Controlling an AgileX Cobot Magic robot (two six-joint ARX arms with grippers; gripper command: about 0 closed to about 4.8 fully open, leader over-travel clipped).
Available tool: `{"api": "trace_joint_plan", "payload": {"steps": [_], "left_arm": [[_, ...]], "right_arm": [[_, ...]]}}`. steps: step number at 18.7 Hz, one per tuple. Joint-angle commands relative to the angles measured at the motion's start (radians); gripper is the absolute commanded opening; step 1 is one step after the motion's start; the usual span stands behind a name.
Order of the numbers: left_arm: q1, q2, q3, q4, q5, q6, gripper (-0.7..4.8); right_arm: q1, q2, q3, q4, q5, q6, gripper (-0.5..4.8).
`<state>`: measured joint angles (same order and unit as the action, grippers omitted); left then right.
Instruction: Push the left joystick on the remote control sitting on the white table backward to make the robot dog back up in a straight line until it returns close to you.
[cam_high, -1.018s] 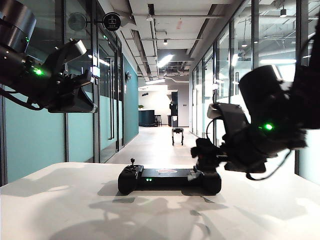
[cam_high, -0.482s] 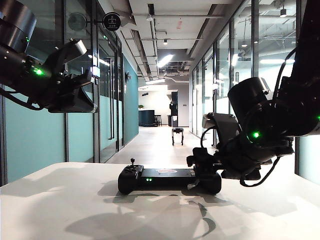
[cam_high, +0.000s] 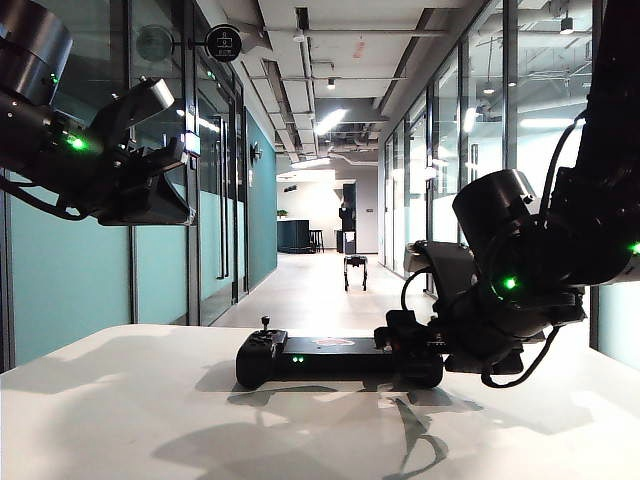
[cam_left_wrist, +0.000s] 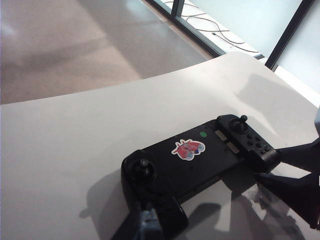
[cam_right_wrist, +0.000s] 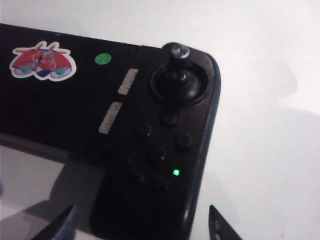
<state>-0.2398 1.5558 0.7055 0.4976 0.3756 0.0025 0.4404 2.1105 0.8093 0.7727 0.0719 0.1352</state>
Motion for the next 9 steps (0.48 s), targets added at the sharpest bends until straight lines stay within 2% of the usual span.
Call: {"api": "trace_joint_plan", "payload": {"steps": [1, 9], "left_arm": [[-0.001, -0.002, 0.004, 0.012, 0.007, -0.003, -0.05], [-0.001, -0.002, 0.004, 0.011, 0.007, -0.003, -0.05]], "right_arm": [[0.001, 0.009, 0.018, 0.018, 0.001, 0.003, 3.33], [0.001, 0.043, 0.067, 0.018, -0.002, 0.003, 3.33]]}}
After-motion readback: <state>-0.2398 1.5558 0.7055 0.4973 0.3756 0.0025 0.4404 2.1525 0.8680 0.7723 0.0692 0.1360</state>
